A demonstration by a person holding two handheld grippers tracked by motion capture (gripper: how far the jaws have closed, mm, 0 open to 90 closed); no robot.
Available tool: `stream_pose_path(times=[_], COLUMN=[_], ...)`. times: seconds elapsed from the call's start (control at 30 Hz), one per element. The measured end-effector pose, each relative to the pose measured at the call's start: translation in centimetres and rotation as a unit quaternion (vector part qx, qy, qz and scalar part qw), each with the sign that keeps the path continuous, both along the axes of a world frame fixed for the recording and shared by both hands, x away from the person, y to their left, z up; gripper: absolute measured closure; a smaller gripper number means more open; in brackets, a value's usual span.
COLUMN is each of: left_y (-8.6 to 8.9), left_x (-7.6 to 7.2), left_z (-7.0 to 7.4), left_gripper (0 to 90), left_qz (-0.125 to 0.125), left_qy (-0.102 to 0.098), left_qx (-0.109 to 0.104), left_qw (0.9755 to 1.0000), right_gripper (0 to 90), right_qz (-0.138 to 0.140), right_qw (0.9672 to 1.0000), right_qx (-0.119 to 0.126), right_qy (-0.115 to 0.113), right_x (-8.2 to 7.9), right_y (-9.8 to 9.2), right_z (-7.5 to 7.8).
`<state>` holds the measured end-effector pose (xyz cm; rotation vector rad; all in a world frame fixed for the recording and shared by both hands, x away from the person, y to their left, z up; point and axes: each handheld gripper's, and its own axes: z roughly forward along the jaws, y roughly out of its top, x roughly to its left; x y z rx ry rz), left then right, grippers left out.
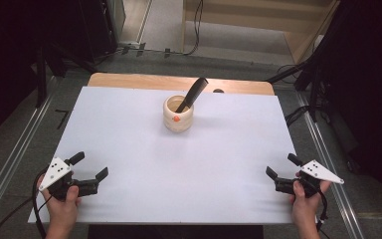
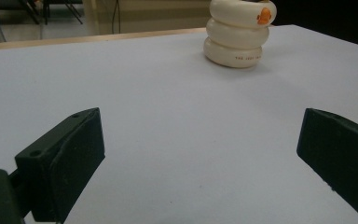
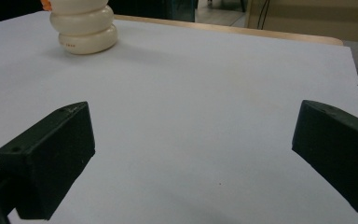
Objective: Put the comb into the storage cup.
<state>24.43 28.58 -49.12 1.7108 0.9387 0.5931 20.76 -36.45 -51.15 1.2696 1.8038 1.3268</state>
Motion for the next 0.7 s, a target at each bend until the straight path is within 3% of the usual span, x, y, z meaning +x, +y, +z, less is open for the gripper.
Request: stream_pose_path(times=[0.27, 0.43, 0.7], left_y=[0.0, 0.1, 0.1], left_x=[0.0, 0.0, 0.0], left_z=[0.0, 0.0, 0.0], left_gripper=[0.7, 0.7, 0.7], left_qz=[-0.001, -0.001, -0.001], left_qy=[0.0, -0.001, 0.0], left_qx=[0.0, -0.003, -0.006], left_qw=[1.0, 1.0, 1.0], right_gripper=[0.0, 0.0, 0.0], right_qz=[-0.003, -0.011, -0.01], right_qw=[1.0, 0.9999, 0.9999], right_qx=[-0.005, 0.005, -0.002], right_qy=[-0.005, -0.002, 0.0], right_x=[-0.6, -0.8, -0.6], right_y=[-0.8, -1.4, -1.0], right_z=[-0.1, -0.3, -0.7])
